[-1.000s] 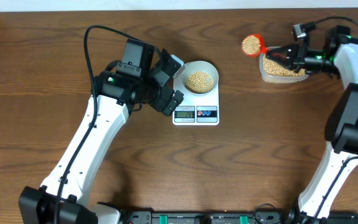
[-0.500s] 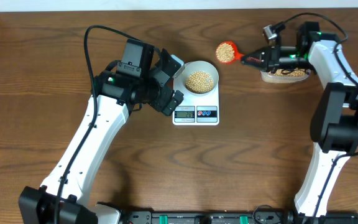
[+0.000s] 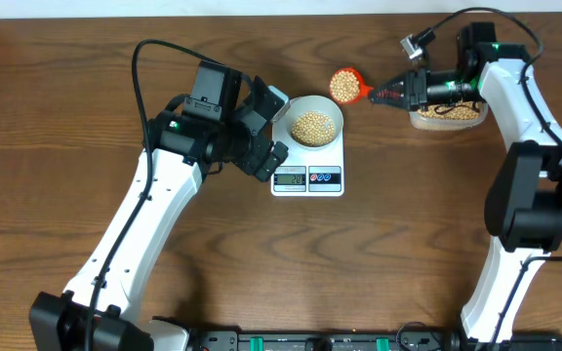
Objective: Scoop item into bowl and weigh 50g on scale
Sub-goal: 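Carry the filled red scoop with the right gripper over the white bowl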
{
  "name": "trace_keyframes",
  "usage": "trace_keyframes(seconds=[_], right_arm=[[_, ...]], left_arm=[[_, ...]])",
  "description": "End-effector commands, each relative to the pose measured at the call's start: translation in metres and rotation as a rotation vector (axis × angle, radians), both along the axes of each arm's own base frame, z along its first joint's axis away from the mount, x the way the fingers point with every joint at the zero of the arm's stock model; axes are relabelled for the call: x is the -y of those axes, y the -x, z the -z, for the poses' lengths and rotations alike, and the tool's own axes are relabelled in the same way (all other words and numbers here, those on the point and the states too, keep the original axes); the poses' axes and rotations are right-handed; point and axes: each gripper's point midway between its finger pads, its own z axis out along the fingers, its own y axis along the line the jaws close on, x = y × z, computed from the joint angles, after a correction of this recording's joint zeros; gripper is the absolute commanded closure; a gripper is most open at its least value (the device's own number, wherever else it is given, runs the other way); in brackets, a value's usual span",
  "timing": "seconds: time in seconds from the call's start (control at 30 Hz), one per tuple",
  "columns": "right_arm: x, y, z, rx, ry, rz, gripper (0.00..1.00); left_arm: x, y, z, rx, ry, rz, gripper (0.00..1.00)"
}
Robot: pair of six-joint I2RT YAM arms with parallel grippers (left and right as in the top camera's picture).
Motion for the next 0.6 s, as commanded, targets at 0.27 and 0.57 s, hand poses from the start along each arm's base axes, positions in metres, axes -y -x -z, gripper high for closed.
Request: trace_keyframes(seconds=[0.27,0.57], right_arm=[[-0.034,0.019,-0.005,0.015,0.053,-0.082,0.99],[-0.042,0.022,-0.004,0.008,0.062,-0.096,0.99]], left_arm=[[0.002,0.001,0.006,-0.024,0.009,0.002,0.07],[0.002,0.001,0.006,-0.024,0.009,0.002,0.07]])
